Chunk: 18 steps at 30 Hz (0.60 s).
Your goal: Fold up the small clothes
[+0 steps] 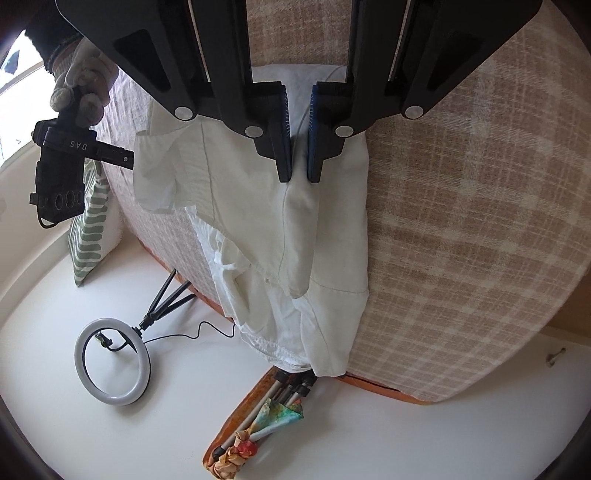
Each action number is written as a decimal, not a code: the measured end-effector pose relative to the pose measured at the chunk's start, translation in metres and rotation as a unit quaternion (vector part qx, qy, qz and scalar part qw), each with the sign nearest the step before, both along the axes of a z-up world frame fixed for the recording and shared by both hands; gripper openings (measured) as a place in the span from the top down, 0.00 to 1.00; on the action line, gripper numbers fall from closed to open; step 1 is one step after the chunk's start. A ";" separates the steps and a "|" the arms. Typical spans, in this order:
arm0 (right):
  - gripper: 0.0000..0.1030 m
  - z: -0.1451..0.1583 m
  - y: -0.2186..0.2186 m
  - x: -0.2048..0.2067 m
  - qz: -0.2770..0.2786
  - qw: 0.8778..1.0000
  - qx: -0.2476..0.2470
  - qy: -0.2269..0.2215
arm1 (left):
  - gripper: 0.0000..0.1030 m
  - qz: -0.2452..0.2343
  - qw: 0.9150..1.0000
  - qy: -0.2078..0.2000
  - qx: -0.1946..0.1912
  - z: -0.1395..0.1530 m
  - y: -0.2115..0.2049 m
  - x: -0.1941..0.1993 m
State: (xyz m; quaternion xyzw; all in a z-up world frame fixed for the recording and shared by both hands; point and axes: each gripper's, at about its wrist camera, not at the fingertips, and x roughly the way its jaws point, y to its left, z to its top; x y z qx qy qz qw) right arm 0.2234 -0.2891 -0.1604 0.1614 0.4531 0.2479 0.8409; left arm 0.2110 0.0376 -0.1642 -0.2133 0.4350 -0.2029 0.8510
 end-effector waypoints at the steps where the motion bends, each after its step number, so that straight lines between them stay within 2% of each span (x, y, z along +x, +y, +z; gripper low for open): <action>1: 0.93 0.004 0.001 -0.001 -0.004 1.000 -0.010 -0.010 | 0.94 0.006 1.000 -0.002 0.002 -0.001 0.002 -0.002; 2: 0.93 0.006 0.000 0.001 -0.015 0.999 -0.027 -0.020 | 0.94 0.017 1.000 -0.001 0.009 -0.003 0.004 -0.003; 4: 0.94 0.000 -0.004 0.011 -0.047 0.998 -0.047 -0.005 | 0.94 0.029 0.999 0.011 0.011 -0.013 0.007 -0.001; 6: 0.94 -0.010 -0.008 0.019 -0.050 0.998 -0.040 0.015 | 0.94 0.034 0.999 0.025 -0.001 -0.021 0.010 0.002; 8: 0.94 -0.012 -0.006 0.020 -0.044 0.997 -0.055 0.014 | 0.93 0.033 0.999 0.021 0.001 -0.020 0.009 0.002; 10: 0.85 -0.009 -0.009 0.017 -0.058 0.995 -0.074 0.015 | 0.86 0.033 0.999 0.013 0.010 -0.014 0.010 0.001; 11: 0.74 -0.005 -0.011 0.015 -0.065 0.995 -0.079 0.009 | 0.86 0.033 0.999 0.011 0.010 -0.011 0.011 0.000; 18: 0.60 0.024 -0.012 0.019 -0.065 0.993 -0.089 -0.039 | 0.85 0.022 0.999 -0.030 0.035 0.025 0.022 0.009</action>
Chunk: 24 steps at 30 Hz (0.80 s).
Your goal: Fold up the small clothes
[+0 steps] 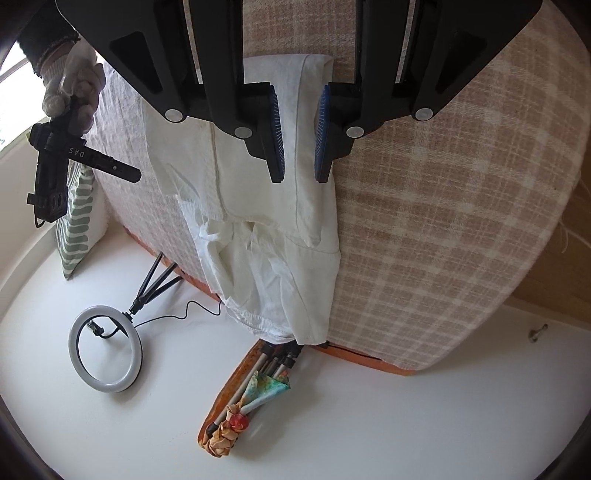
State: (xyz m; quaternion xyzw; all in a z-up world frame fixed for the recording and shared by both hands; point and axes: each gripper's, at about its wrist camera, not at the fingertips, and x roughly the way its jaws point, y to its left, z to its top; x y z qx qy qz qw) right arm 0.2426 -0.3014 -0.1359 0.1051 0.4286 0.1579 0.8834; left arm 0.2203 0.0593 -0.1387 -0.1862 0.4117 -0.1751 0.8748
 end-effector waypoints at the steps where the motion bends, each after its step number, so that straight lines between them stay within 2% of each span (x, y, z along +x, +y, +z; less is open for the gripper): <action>1: 0.60 0.004 -0.001 0.006 -0.002 1.000 0.003 -0.003 | 0.85 -0.001 1.000 -0.004 0.002 0.005 0.001 0.005; 3: 0.60 0.011 -0.003 0.018 -0.005 1.000 0.008 -0.008 | 0.84 -0.001 1.000 -0.018 0.010 0.017 0.005 0.018; 5: 0.60 0.018 -0.006 0.031 -0.008 1.000 0.005 -0.016 | 0.74 -0.004 0.999 -0.032 0.022 0.028 0.007 0.034; 6: 0.60 0.022 -0.008 0.038 -0.009 1.000 0.004 -0.022 | 0.62 -0.006 0.999 -0.037 0.028 0.032 0.008 0.044; 7: 0.60 0.025 -0.011 0.047 -0.011 1.000 0.003 -0.026 | 0.58 -0.007 0.999 -0.042 0.033 0.035 0.008 0.054; 13: 0.60 0.028 -0.030 0.107 -0.026 0.999 0.019 -0.029 | 0.58 -0.022 0.995 -0.049 0.083 0.032 -0.007 0.121; 18: 0.60 0.009 -0.041 0.151 -0.040 0.999 0.028 -0.009 | 0.58 -0.053 0.991 -0.016 0.123 -0.003 -0.035 0.171; 21: 0.60 -0.007 -0.041 0.170 -0.042 0.999 0.024 0.001 | 0.58 -0.078 0.985 -0.014 0.153 -0.022 -0.055 0.189; 24: 0.60 -0.023 -0.042 0.189 -0.042 0.999 0.029 0.016 | 0.58 -0.098 0.975 -0.018 0.198 -0.038 -0.076 0.205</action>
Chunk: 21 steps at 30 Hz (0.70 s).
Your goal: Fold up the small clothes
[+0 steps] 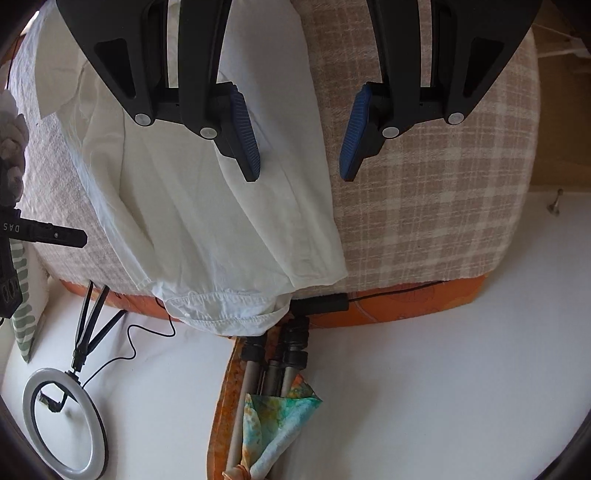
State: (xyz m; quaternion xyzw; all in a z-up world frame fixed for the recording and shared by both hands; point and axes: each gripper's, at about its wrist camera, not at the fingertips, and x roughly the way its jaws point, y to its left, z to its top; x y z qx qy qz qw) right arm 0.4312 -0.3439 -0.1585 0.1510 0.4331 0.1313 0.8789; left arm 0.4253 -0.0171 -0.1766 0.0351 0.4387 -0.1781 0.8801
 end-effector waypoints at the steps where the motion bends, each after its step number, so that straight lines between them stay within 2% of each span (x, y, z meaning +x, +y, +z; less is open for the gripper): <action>1: 0.60 -0.004 0.000 0.005 -0.001 1.000 0.002 0.003 | 0.58 -0.005 1.000 0.002 0.007 -0.005 -0.005 0.006; 6: 0.60 -0.023 0.000 0.028 0.003 1.000 0.014 0.017 | 0.58 -0.011 1.000 0.015 0.004 -0.017 -0.020 0.032; 9: 0.60 -0.028 -0.003 0.038 0.006 0.999 0.033 0.015 | 0.58 -0.005 0.999 0.008 -0.047 -0.005 -0.008 0.034; 13: 0.60 -0.031 -0.011 0.046 0.011 0.998 0.064 0.008 | 0.56 0.038 0.995 -0.008 -0.096 0.007 0.033 0.035; 17: 0.60 -0.033 -0.018 0.051 0.013 0.995 0.097 0.006 | 0.58 0.041 0.997 0.002 -0.066 0.000 0.058 0.033; 21: 0.60 -0.032 -0.015 0.058 0.014 0.995 0.095 0.005 | 0.58 0.022 0.997 0.018 -0.069 -0.011 0.053 0.033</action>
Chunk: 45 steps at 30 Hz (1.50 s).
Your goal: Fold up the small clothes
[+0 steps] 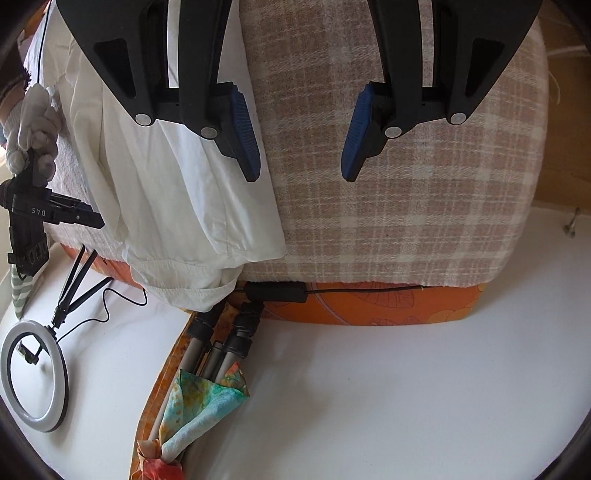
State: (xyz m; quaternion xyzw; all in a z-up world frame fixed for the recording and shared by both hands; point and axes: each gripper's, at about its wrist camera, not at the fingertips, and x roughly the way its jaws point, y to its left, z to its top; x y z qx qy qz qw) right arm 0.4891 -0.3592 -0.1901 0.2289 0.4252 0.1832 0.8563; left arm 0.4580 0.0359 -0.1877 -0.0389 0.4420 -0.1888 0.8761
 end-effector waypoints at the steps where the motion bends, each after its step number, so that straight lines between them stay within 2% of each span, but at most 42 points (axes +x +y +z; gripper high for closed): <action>1: 0.60 0.001 0.002 0.003 0.001 1.000 -0.001 0.000 | 0.58 -0.008 1.000 -0.004 0.005 -0.001 -0.006 0.000; 4: 0.60 0.002 0.008 0.011 0.005 1.000 -0.010 0.001 | 0.56 -0.012 1.000 -0.005 0.028 -0.007 -0.029 0.013; 7: 0.60 0.004 0.011 0.020 0.009 1.000 -0.010 0.004 | 0.56 -0.012 1.000 0.007 0.027 -0.013 -0.041 0.028; 10: 0.60 0.004 0.014 0.028 0.008 1.000 -0.007 0.002 | 0.56 -0.014 1.000 0.003 0.019 -0.013 -0.047 0.035; 12: 0.60 0.005 0.019 0.031 0.014 1.000 -0.011 -0.003 | 0.59 -0.020 0.999 -0.008 0.031 -0.014 -0.053 0.033; 14: 0.61 0.006 0.025 0.031 0.019 1.000 -0.018 -0.009 | 0.76 -0.031 0.999 -0.011 0.034 -0.013 -0.058 0.033; 15: 0.68 0.007 0.027 0.031 0.024 0.999 -0.020 -0.009 | 0.93 -0.035 0.999 -0.005 0.022 -0.013 -0.058 0.034; 16: 0.76 0.007 0.030 0.032 0.029 0.999 -0.023 -0.008 | 0.95 -0.031 0.999 -0.001 0.014 -0.014 -0.058 0.037; 17: 0.90 0.008 0.032 0.031 0.033 0.999 -0.025 -0.007 | 0.96 -0.028 1.000 0.001 0.007 -0.014 -0.056 0.037; 18: 0.90 0.009 0.033 0.029 0.033 0.999 -0.030 -0.001 | 0.98 -0.025 1.000 0.002 -0.002 -0.013 -0.054 0.037; 25: 0.93 0.041 0.033 0.009 0.033 0.998 -0.029 -0.038 | 0.99 -0.003 0.998 -0.025 -0.058 0.017 -0.026 0.011; 31: 0.93 0.082 0.039 -0.022 0.047 0.995 -0.043 -0.075 | 0.99 0.002 0.995 -0.050 -0.083 0.056 -0.012 -0.017; 38: 0.93 0.124 0.042 -0.088 0.063 0.990 -0.062 -0.106 | 0.99 -0.009 0.993 -0.084 -0.084 0.101 -0.009 -0.071; 45: 0.93 0.143 0.056 -0.161 0.076 0.986 -0.083 -0.125 | 0.99 0.001 0.992 -0.103 -0.078 0.122 0.003 -0.140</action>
